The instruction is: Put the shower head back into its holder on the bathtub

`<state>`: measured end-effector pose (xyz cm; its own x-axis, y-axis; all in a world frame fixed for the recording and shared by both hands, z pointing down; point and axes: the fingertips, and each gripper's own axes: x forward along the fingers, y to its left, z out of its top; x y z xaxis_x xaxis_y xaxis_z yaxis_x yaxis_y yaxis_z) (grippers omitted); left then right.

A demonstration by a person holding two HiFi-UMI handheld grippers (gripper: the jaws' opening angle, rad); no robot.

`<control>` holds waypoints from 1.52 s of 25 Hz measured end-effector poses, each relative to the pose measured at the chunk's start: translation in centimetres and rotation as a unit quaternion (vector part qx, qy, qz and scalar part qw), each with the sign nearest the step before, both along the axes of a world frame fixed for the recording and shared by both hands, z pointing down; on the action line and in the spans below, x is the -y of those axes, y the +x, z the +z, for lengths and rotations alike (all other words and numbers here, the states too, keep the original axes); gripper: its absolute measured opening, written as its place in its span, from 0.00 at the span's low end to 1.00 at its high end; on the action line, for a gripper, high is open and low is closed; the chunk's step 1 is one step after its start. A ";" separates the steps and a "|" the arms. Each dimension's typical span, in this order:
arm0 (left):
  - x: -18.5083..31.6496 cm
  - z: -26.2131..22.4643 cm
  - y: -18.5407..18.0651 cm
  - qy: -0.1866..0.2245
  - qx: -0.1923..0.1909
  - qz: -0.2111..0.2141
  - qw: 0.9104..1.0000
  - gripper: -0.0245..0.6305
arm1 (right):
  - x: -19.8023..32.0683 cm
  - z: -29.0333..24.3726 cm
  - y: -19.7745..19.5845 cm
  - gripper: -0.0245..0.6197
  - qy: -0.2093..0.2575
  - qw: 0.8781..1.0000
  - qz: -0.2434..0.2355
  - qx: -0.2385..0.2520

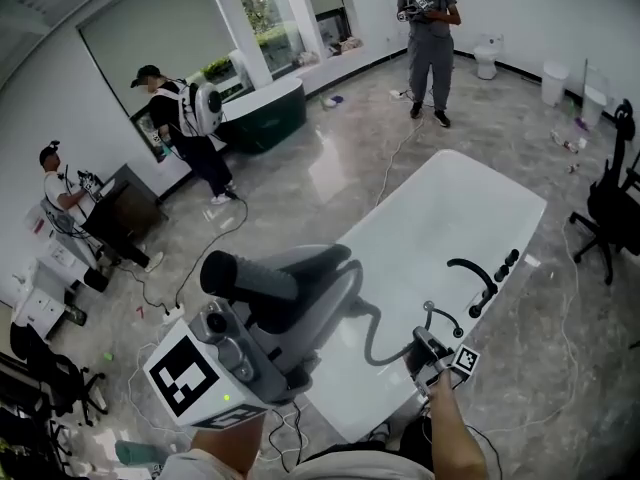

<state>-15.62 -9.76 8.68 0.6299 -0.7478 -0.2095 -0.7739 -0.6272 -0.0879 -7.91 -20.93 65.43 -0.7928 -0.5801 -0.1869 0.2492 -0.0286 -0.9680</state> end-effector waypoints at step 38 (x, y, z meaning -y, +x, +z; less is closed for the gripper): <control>8.5 5.9 5.6 -0.019 0.026 0.035 0.999 0.12 | 1.0 3.5 11.4 0.14 -0.105 0.966 0.178 0.155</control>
<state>-9.98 -18.23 14.56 0.6900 -0.7084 -0.1488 -0.7233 -0.6830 -0.1019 3.50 -21.98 68.90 -0.4614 -0.8561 -0.2327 0.5567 -0.0751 -0.8273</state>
